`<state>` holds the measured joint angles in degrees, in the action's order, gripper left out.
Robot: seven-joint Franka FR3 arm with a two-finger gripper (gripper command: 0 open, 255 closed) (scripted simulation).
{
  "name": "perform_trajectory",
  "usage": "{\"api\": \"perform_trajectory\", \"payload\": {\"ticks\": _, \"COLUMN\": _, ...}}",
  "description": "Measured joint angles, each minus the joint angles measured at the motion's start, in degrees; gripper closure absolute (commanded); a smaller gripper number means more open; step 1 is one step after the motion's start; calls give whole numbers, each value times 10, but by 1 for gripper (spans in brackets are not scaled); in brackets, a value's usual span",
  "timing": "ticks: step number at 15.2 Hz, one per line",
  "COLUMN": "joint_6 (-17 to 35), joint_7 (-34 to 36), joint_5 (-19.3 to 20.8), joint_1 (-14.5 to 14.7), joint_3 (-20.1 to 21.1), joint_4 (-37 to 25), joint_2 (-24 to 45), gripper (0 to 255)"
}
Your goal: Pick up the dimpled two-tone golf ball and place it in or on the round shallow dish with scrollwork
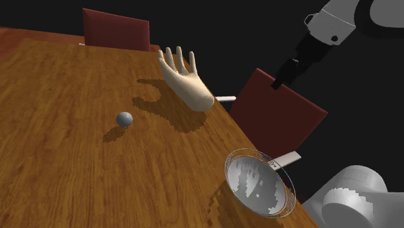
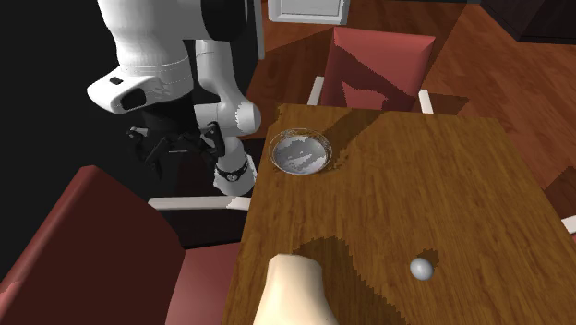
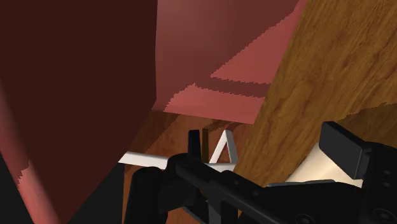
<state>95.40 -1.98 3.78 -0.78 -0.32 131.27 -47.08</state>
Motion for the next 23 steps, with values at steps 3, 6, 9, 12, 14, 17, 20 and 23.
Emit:
{"api": "perform_trajectory", "payload": {"ticks": 3, "joint_6": 10, "joint_7": 8, "joint_5": -8, "joint_1": 6, "joint_3": 8, "joint_4": 3, "joint_2": 7, "gripper": 0}}
{"api": "perform_trajectory", "payload": {"ticks": 6, "joint_6": 41, "joint_7": 29, "joint_5": -28, "joint_1": 19, "joint_3": 32, "joint_4": 5, "joint_2": 36, "gripper": 0}}
{"api": "perform_trajectory", "payload": {"ticks": 9, "joint_6": 70, "joint_7": 51, "joint_5": -47, "joint_1": 33, "joint_3": 56, "joint_4": 4, "joint_2": 64, "gripper": 0}}
{"api": "perform_trajectory", "payload": {"ticks": 12, "joint_6": 103, "joint_7": 68, "joint_5": -62, "joint_1": 44, "joint_3": 77, "joint_4": -8, "joint_2": 107, "gripper": 0}}
{"api": "perform_trajectory", "payload": {"ticks": 14, "joint_6": 119, "joint_7": 81, "joint_5": -72, "joint_1": 52, "joint_3": 93, "joint_4": -13, "joint_2": 126, "gripper": 0}}
{"api": "perform_trajectory", "payload": {"ticks": 17, "joint_6": 151, "joint_7": 101, "joint_5": -83, "joint_1": 63, "joint_3": 118, "joint_4": -28, "joint_2": 169, "gripper": 0}}
{"api": "perform_trajectory", "payload": {"ticks": 20, "joint_6": 176, "joint_7": 123, "joint_5": -91, "joint_1": 72, "joint_3": 142, "joint_4": -50, "joint_2": 211, "gripper": 0}}
{"api": "perform_trajectory", "payload": {"ticks": 23, "joint_6": 203, "joint_7": 141, "joint_5": -93, "joint_1": 80, "joint_3": 165, "joint_4": -73, "joint_2": 256, "gripper": 0}}
